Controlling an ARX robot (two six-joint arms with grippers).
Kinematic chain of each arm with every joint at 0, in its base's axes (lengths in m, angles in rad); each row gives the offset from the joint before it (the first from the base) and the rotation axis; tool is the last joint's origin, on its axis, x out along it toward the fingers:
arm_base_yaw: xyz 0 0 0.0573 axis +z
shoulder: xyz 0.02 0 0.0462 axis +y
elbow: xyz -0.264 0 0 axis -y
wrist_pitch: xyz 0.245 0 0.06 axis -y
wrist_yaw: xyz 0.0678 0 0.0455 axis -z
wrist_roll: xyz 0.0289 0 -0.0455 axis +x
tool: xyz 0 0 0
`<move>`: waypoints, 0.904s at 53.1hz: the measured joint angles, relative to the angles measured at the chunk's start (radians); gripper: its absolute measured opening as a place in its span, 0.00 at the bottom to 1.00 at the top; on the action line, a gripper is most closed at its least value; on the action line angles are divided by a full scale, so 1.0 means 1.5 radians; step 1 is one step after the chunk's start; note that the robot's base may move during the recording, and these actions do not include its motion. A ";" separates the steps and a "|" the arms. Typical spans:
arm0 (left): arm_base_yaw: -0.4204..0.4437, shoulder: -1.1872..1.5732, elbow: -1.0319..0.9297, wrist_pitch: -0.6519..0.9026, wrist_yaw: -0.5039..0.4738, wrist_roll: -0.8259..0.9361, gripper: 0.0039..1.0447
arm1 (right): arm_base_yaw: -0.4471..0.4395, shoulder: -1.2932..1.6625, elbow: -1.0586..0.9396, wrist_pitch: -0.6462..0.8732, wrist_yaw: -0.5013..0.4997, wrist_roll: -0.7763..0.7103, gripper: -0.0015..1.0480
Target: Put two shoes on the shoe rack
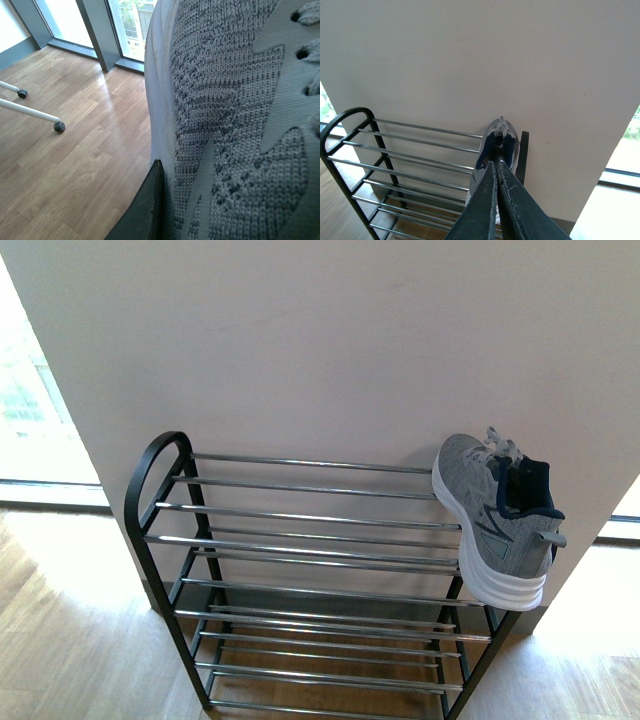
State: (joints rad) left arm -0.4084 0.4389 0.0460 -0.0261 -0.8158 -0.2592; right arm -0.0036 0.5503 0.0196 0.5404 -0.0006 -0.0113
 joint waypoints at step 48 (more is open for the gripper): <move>0.000 0.000 0.000 0.000 0.000 0.000 0.11 | 0.000 -0.232 -0.001 -0.225 0.000 0.000 0.02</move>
State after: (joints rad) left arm -0.4084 0.4389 0.0460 -0.0261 -0.8158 -0.2592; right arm -0.0036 0.2016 0.0189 0.2035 -0.0002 -0.0113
